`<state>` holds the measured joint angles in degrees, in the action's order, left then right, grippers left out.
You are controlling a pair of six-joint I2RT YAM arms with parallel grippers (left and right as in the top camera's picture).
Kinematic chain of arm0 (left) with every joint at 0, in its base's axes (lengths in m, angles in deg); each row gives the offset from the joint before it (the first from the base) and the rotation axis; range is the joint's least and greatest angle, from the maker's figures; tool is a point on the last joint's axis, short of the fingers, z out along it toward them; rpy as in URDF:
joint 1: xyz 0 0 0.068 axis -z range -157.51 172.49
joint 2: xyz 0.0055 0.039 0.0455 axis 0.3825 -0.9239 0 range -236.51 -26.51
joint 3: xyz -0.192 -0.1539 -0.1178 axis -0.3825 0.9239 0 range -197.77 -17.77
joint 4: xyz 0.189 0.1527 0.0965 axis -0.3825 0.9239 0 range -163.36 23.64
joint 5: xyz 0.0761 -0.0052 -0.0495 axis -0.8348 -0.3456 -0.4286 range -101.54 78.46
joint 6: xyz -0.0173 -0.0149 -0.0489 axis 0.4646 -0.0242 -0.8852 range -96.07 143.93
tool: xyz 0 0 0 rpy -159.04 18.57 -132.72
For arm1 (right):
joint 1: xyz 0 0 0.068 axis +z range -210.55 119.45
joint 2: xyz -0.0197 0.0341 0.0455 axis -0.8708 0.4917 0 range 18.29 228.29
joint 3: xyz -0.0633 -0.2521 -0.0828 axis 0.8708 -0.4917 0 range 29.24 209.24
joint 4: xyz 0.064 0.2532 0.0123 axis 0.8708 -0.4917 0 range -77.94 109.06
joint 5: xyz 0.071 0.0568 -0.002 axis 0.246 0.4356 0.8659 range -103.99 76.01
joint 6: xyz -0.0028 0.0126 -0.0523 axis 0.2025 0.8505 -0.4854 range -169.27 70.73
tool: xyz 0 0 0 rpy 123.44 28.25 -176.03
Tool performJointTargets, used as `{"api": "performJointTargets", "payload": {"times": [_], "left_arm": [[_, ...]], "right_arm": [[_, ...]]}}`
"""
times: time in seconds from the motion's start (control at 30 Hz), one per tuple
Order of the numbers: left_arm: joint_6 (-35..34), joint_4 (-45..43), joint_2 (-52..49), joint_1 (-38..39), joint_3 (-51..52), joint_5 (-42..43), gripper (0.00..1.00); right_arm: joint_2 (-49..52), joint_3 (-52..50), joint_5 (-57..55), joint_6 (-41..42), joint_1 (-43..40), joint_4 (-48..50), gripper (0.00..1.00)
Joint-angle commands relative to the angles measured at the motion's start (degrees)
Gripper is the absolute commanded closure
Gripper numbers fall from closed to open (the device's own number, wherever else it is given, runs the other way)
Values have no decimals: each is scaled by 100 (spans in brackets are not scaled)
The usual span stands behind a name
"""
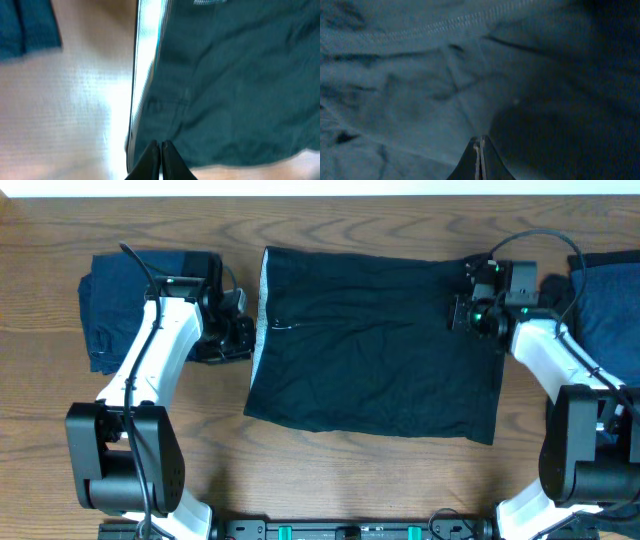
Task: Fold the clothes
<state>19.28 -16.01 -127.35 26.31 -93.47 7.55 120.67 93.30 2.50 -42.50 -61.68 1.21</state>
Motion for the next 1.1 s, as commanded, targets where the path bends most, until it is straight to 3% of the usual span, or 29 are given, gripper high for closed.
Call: {"api": "performJointTargets", "payload": {"times": [0.0, 0.17, 0.47, 0.83, 1.07], "left_arm": [[59, 376, -2, 7, -39, -31, 94], [13, 732, -2, 313, 55, -31, 94], [-219, 470, -2, 990, 697, -33, 94], [-249, -415, 4, 977, 1274, 317, 94], [-306, -413, 2, 610, 1276, -232, 94]], "right_arm": [[-37, 785, -48, -177, 37, -686, 99], [-37, 1281, -197, -282, 39, -1508, 99], [-24, 1281, -472, -282, 39, -1587, 99], [-22, 1281, -472, -286, 39, -1580, 99], [-22, 1281, -470, -389, 39, -1582, 99]]}}
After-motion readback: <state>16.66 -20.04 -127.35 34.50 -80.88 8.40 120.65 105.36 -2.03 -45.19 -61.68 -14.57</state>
